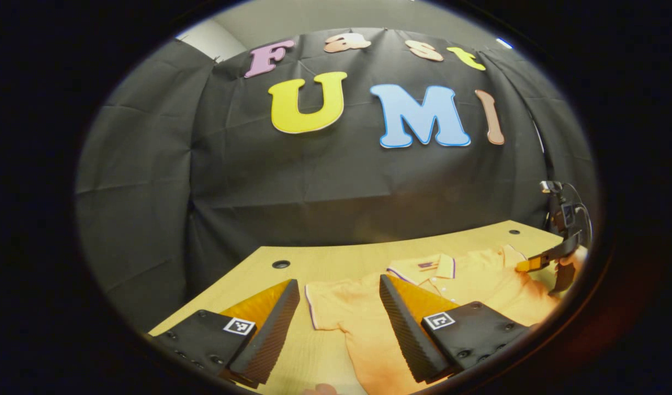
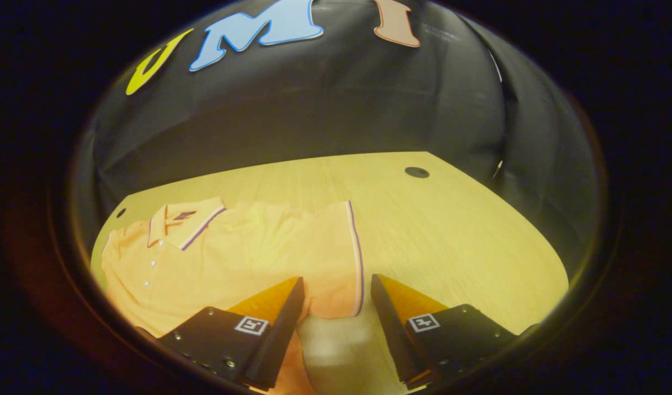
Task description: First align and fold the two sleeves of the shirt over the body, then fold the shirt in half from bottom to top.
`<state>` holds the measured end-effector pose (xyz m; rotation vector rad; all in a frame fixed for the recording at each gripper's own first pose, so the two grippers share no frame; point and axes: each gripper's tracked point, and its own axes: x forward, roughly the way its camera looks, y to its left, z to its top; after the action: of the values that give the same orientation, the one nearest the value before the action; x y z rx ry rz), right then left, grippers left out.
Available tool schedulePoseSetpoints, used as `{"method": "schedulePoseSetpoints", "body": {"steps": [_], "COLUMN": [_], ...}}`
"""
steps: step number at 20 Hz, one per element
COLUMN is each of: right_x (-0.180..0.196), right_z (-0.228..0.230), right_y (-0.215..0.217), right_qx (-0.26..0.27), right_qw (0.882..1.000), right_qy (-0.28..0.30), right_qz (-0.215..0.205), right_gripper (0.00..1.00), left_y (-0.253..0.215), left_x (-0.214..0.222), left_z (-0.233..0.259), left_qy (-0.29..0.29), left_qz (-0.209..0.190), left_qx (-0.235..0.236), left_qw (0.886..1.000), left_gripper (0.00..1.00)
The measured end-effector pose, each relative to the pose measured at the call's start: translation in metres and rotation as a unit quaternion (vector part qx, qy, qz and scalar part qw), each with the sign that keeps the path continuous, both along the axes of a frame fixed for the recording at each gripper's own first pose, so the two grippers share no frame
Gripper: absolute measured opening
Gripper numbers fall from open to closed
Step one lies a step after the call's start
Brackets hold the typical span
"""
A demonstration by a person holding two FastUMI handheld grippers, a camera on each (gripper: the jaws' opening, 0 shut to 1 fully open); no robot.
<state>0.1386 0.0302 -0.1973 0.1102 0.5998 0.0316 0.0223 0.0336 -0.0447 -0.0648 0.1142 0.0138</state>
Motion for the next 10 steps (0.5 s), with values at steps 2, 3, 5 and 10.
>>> {"method": "schedulePoseSetpoints", "body": {"steps": [2, 3, 5, 10], "right_x": [0.001, 0.001, 0.002, 0.004], "right_z": [0.001, 0.002, 0.004, 0.009], "right_y": [0.003, 0.002, 0.005, 0.015], "right_qx": [0.009, 0.006, 0.016, 0.016], "right_qw": [1.0, 1.0, 1.0, 1.0], "right_qy": [-0.001, -0.001, -0.001, -0.003], "right_qz": [0.005, 0.008, 0.006, 0.011], "right_gripper": [0.56, 0.37, 0.37, 0.07], "left_y": [-0.002, -0.002, -0.002, 0.008], "left_x": [0.001, 0.001, 0.002, -0.001], "left_z": [-0.003, -0.004, -0.005, -0.007], "left_qy": [0.003, 0.004, 0.006, 0.007], "left_qz": [-0.001, -0.002, -0.001, 0.007], "left_qx": [-0.004, -0.005, -0.007, -0.008], "left_qw": [1.0, 1.0, 1.0, 1.0], "left_gripper": [0.92, 0.92, 0.96, 1.0]}}
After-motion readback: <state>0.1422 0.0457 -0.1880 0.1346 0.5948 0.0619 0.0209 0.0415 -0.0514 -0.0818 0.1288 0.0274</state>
